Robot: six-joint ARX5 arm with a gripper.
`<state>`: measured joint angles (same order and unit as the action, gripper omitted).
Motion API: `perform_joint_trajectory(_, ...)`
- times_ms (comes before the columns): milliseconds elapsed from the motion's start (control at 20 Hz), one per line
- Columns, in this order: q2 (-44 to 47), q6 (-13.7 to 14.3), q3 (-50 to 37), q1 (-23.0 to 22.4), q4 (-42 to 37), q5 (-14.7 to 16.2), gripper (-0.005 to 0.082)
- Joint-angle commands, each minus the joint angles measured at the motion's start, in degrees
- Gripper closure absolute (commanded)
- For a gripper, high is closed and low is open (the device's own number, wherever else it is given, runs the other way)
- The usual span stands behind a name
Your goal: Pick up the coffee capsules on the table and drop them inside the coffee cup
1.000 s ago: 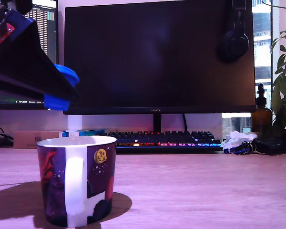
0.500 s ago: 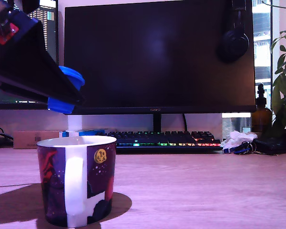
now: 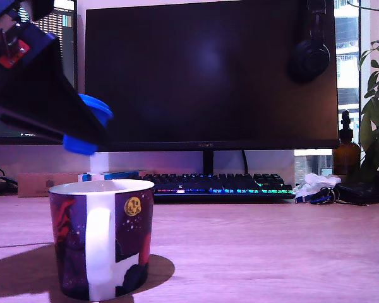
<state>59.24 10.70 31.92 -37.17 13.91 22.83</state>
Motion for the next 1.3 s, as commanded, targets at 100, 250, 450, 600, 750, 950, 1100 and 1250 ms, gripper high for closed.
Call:
perform_joint_trajectory(100,2.67,0.74,-0.46,-1.51,-0.31,-1.38,0.066)
perform_joint_trajectory(250,5.14,0.92,-0.46,-2.25,-0.39,-2.27,0.066)
perform_joint_trajectory(450,6.03,0.9,-0.46,-2.75,-1.09,-2.34,0.066)
perform_joint_trajectory(600,6.03,0.9,-0.46,-2.75,-1.73,-2.32,0.066)
perform_joint_trajectory(750,6.03,0.87,-0.46,-2.75,-1.75,-2.32,0.066)
perform_joint_trajectory(950,6.03,0.85,-0.46,-2.75,-1.75,-2.32,0.066)
perform_joint_trajectory(1100,6.03,0.85,-0.46,-2.75,-1.75,-2.34,0.066)
perform_joint_trajectory(1250,6.03,0.85,-0.46,-2.75,-1.75,-2.34,0.066)
